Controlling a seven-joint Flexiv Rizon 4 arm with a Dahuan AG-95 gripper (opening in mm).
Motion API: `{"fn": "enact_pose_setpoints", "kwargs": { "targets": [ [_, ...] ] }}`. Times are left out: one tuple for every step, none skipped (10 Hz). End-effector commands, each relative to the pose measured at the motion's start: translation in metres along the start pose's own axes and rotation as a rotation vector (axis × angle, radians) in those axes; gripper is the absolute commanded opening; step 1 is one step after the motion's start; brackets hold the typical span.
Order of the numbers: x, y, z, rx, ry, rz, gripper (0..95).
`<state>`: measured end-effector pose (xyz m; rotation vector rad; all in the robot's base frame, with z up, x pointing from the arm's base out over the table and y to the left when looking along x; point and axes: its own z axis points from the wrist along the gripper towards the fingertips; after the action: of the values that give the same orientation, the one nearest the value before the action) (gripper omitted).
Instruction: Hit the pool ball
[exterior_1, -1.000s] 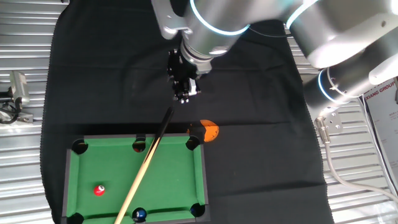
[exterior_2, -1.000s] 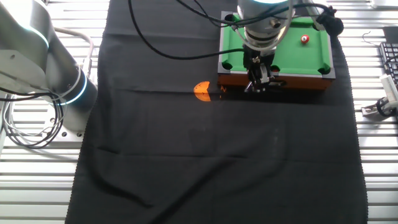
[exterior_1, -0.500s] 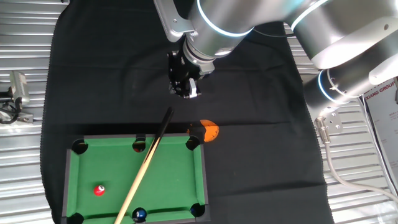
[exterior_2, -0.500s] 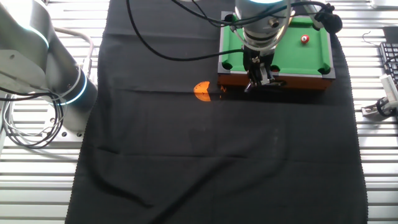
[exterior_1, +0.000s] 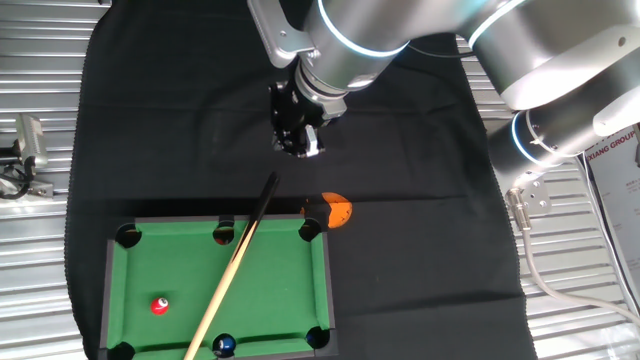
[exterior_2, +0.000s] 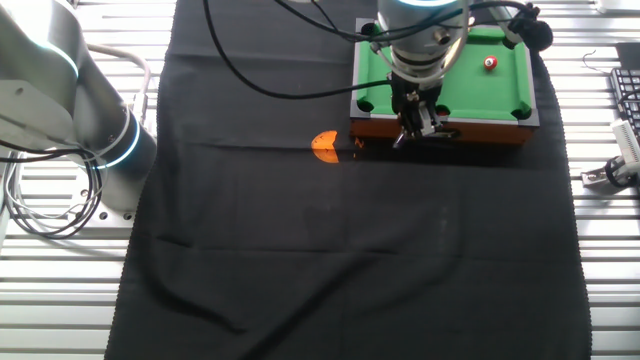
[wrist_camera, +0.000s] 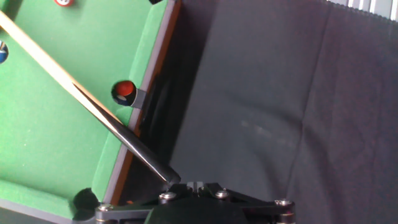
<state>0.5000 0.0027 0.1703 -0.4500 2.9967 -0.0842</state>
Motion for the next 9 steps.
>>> {"fn": "enact_pose_setpoints", "kwargs": {
  "targets": [
    [-0.0012, 0.0023, 0.0015, 0.002, 0.000, -0.008, 0.0],
    [-0.0019, 0.0039, 0.0022, 0.002, -0.001, -0.011, 0.0],
    [-0.0023, 0.0050, 0.0027, 0.005, -0.003, -0.012, 0.0],
    [-0.0030, 0.0065, 0.0025, 0.007, -0.004, -0.005, 0.0],
    [-0.0034, 0.0072, 0.0026, 0.010, -0.002, -0.002, 0.0],
    [-0.0034, 0.0072, 0.0025, 0.018, 0.003, 0.001, 0.0],
    [-0.0033, 0.0074, 0.0018, 0.017, 0.002, 0.007, 0.0],
    [-0.0032, 0.0076, 0.0012, 0.016, 0.001, 0.009, 0.0],
    [-0.0034, 0.0076, 0.0012, 0.018, 0.006, 0.014, 0.0]
  ]
}}
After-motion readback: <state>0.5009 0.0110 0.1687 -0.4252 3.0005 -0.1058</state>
